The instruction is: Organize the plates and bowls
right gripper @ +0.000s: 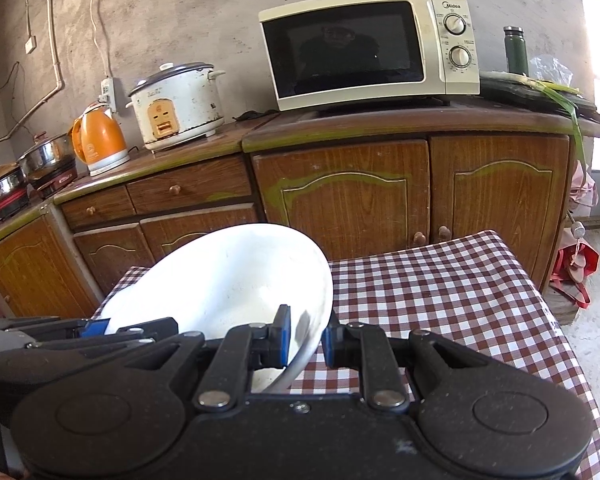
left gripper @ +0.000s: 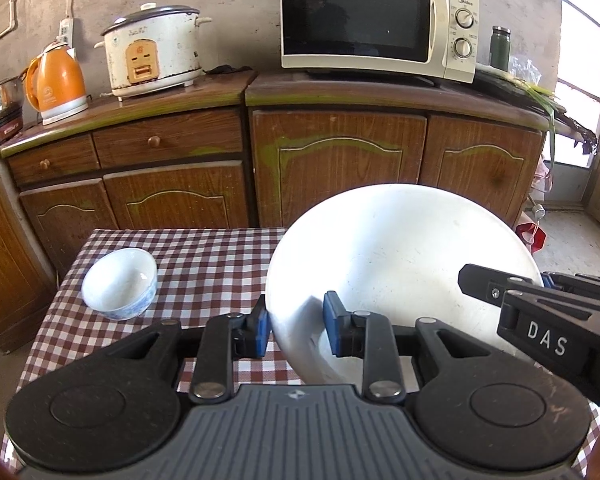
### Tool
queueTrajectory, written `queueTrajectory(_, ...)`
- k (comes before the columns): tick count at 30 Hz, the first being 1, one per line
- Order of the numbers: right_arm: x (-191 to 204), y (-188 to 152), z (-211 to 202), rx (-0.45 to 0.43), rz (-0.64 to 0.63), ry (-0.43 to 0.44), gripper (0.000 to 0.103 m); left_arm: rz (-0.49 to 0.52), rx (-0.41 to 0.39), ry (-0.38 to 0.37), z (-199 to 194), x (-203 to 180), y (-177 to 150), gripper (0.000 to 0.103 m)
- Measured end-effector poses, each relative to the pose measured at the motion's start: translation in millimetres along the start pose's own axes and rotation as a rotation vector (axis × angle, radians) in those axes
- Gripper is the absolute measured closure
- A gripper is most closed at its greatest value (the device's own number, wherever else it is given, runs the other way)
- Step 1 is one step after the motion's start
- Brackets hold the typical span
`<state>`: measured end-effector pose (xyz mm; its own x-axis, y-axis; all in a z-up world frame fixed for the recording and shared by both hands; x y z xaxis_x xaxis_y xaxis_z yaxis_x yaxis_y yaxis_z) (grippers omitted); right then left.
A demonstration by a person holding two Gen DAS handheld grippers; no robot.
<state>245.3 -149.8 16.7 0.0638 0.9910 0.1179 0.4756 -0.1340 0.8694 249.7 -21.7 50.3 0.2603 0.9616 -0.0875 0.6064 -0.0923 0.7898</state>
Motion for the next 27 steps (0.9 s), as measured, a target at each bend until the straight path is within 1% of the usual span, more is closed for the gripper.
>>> queueTrajectory(27,40,-15,-34,-0.012,-0.044,0.044,0.082,-0.037,-0.019,0.046,-38,25,-18,0.073)
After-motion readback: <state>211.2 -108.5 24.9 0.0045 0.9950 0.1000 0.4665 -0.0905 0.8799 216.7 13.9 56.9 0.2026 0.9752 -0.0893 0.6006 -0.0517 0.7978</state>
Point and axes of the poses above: each gripper's, at about its wrist camera, not at the fingertips, and z roughly the way its jaws point, x to its left, y to its top, the point moved 9 cm from there along z, roughly the way its jaws point, and after that the axes turned 12 degrees about -y, right-handed, at the moved point
